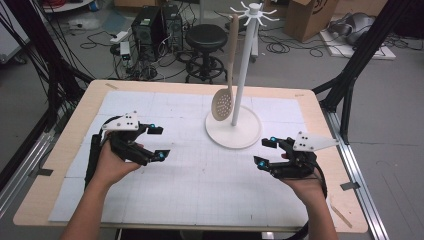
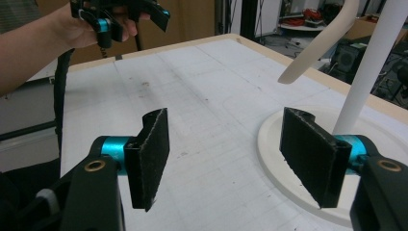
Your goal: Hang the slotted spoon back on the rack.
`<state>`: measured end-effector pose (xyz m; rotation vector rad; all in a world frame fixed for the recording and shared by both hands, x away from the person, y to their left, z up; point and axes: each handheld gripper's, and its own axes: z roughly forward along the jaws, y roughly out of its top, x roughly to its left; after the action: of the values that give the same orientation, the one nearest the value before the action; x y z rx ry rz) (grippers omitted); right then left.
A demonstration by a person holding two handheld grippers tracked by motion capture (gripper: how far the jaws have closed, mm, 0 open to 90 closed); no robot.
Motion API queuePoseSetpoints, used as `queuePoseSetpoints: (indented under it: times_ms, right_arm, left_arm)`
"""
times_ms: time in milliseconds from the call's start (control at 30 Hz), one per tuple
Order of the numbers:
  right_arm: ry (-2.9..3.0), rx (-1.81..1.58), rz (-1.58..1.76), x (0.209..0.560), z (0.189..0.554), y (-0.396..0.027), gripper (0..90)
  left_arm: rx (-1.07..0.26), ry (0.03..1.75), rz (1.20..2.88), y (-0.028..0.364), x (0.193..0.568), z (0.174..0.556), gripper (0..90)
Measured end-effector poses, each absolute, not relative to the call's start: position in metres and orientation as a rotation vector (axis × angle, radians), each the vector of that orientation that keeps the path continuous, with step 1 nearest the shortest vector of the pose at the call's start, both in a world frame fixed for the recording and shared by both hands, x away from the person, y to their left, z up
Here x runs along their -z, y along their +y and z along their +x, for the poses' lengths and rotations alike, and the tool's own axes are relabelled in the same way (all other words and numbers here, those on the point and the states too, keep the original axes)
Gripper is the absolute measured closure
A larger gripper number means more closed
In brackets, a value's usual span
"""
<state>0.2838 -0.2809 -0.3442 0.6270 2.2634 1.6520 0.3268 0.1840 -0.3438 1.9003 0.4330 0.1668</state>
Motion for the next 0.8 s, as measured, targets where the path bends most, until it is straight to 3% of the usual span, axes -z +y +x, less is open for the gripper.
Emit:
queuePoseSetpoints:
  times_ms: [400, 567, 800]
  right_arm:
    - [2.293, -1.633, 0.675, 0.353, 0.289, -0.276, 24.1]
    - [2.296, -1.620, 0.702, 0.355, 0.290, -0.277, 18.6]
    - [2.270, -1.627, 0.711, 0.355, 0.290, -0.279, 17.5]
  left_arm:
    - [-0.171, 0.446, 1.847, 0.200, 0.345, 0.316, 6.7]
    - [-0.180, 0.447, 1.828, 0.209, 0.346, 0.314, 6.0]
    - [-0.191, 0.463, 1.848, 0.209, 0.350, 0.313, 6.0]
